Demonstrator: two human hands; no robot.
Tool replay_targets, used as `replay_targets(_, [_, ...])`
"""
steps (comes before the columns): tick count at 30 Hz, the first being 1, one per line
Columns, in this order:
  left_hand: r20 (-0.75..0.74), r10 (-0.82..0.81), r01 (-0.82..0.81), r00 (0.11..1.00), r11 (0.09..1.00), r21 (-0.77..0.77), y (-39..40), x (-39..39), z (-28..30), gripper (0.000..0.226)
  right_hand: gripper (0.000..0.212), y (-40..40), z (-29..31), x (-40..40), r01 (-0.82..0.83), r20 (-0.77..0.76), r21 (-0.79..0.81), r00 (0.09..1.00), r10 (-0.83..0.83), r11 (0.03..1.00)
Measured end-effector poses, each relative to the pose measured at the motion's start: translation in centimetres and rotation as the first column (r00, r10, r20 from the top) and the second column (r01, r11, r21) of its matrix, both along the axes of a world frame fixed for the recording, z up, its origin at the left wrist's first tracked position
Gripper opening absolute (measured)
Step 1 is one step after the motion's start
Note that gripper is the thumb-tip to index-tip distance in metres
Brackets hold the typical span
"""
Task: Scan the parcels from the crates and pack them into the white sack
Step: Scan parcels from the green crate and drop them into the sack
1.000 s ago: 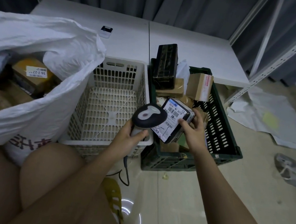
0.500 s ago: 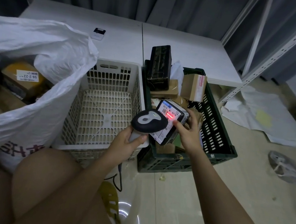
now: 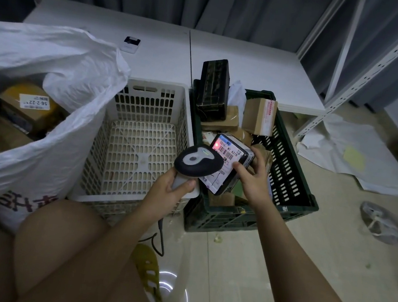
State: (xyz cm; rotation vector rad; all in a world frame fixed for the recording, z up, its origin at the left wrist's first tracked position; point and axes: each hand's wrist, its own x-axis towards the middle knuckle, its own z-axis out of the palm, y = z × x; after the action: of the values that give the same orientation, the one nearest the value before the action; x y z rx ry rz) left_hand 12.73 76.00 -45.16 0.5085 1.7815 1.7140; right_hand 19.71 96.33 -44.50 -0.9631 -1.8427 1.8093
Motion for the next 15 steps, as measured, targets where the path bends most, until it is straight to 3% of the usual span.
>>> replay_targets(6, [0.027, -0.002, 0.002, 1.0, 1.0, 0.004, 0.0, 0.0, 0.0, 0.037, 0.054, 0.2, -0.3, -0.1, 0.013, -0.008, 0.0, 1.0, -0.013, 1.0])
replay_targets(10, [0.022, 0.034, -0.034, 0.999, 0.999, -0.01, 0.0, -0.2, 0.4, 0.02, 0.054, 0.0, 0.0, -0.3, 0.049, -0.009, -0.022, 0.999, -0.049, 0.999])
replay_targets(15, [-0.056, 0.1, -0.096, 0.993, 0.993, 0.071, -0.6, -1.1, 4.1, 0.03, 0.057, -1.7, 3.6, -1.5, 0.059, -0.086, 0.061, 0.995, -0.054, 0.996])
